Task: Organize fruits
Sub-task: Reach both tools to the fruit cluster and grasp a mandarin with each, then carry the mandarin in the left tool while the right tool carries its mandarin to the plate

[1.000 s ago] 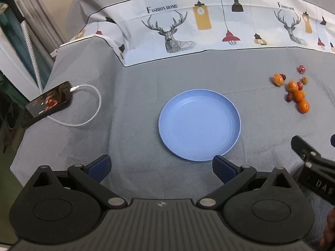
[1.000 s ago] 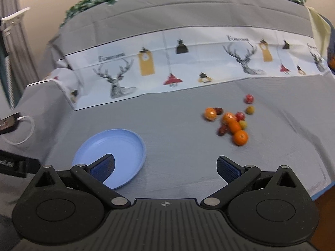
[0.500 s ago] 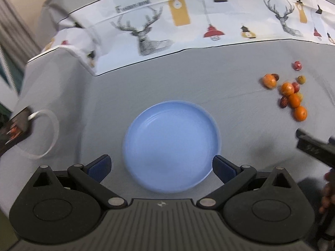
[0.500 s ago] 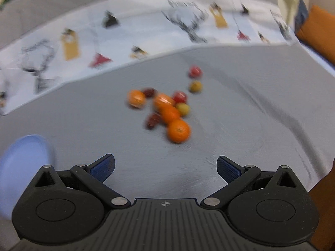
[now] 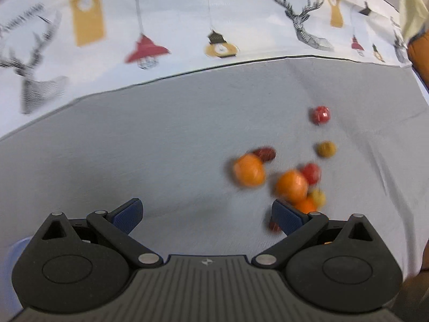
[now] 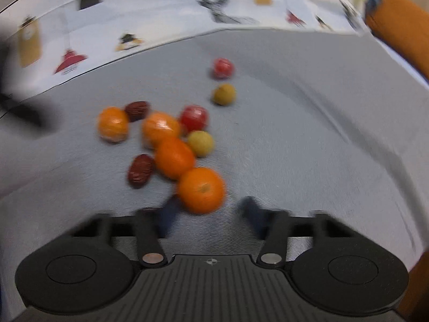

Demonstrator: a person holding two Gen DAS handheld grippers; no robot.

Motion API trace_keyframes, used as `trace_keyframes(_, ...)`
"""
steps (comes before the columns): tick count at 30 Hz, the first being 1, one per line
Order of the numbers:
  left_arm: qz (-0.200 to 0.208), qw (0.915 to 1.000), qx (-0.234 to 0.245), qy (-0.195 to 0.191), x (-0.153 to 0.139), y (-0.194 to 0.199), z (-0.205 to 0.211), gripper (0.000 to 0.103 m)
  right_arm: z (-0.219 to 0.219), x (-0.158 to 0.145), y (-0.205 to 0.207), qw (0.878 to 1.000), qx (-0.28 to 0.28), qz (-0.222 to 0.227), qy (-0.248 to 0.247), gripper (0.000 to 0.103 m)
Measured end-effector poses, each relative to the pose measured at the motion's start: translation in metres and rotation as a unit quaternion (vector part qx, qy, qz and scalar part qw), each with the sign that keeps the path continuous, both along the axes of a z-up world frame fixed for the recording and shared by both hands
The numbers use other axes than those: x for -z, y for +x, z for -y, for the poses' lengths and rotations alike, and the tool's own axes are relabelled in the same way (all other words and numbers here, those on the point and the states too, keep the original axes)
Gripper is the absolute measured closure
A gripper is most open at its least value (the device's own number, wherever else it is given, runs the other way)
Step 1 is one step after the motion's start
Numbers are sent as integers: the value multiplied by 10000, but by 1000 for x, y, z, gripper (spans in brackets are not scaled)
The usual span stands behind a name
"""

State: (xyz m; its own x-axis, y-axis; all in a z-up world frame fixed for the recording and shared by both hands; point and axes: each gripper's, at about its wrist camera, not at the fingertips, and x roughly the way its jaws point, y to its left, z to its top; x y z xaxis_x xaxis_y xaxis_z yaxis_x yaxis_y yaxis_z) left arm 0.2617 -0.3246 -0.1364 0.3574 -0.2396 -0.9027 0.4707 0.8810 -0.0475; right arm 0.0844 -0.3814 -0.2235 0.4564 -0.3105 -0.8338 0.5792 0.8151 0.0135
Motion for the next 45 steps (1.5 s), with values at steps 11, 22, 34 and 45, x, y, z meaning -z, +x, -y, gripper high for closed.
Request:
trace_keyframes(11, -776, 9970, -57, -49, 52, 43, 42, 29, 56, 5, -18, 9948, 864, 346, 402, 64)
trace_keyframes(22, -582, 9968, 331, -437, 23, 17, 21, 65, 62, -7, -36, 9954, 740, 513, 328, 67)
trace_keyframes(34, -331, 9944, 26, -1006, -96, -121, -135, 65, -23, -126, -126, 9921, -268, 1160, 407, 67)
trace_keyframes(45, 380, 9918, -624, -1045, -163, -242, -289, 65, -154, -204, -197, 9723, -1541, 1720, 371, 67)
